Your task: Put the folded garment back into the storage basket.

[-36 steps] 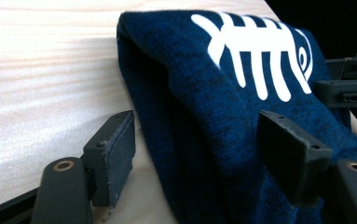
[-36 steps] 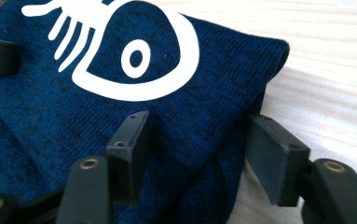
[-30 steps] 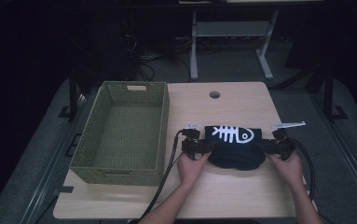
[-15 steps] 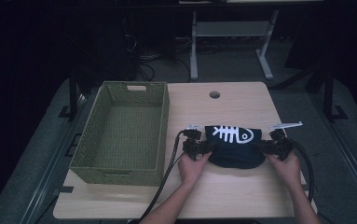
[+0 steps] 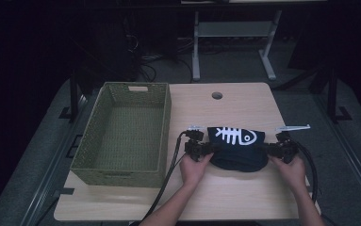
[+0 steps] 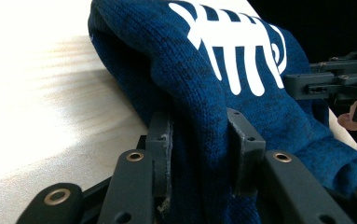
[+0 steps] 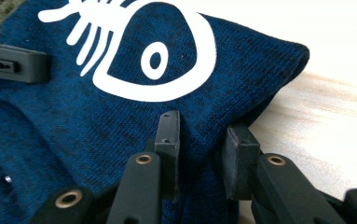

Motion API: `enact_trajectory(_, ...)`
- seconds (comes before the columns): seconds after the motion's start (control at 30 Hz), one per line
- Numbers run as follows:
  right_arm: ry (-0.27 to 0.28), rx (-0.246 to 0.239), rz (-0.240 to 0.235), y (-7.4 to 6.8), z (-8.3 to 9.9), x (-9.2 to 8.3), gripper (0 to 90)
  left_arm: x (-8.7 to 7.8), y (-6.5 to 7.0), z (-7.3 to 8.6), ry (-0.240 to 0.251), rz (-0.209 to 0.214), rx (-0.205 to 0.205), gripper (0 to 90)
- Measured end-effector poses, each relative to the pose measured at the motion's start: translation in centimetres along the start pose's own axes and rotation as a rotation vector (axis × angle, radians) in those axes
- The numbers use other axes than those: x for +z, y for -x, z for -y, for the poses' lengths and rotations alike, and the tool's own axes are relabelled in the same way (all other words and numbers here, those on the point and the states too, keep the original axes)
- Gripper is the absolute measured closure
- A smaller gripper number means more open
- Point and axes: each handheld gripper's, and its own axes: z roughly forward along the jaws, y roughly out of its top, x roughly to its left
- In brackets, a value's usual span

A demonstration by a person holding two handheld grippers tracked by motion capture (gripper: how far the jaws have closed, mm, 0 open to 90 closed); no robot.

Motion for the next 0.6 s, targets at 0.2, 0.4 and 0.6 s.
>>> enact_trajectory(0.2, 0.015, -0.013, -0.013, -0.7, -0.3, -1.2, 70.8, -0.8, 0.7, -0.4, 0.023, 0.02, -0.001, 66.8)
enact_trajectory(0.4, 0.056, -0.013, -0.02, -1.3, -1.2, -3.1, 70.9, -2.2, 2.5, -1.7, 0.052, 0.045, 0.038, 66.8)
enact_trajectory(0.6, 0.102, 0.003, -0.049, -2.1, -1.8, -5.0, 71.1, -3.8, 3.7, -2.8, 0.072, 0.053, 0.072, 66.7)
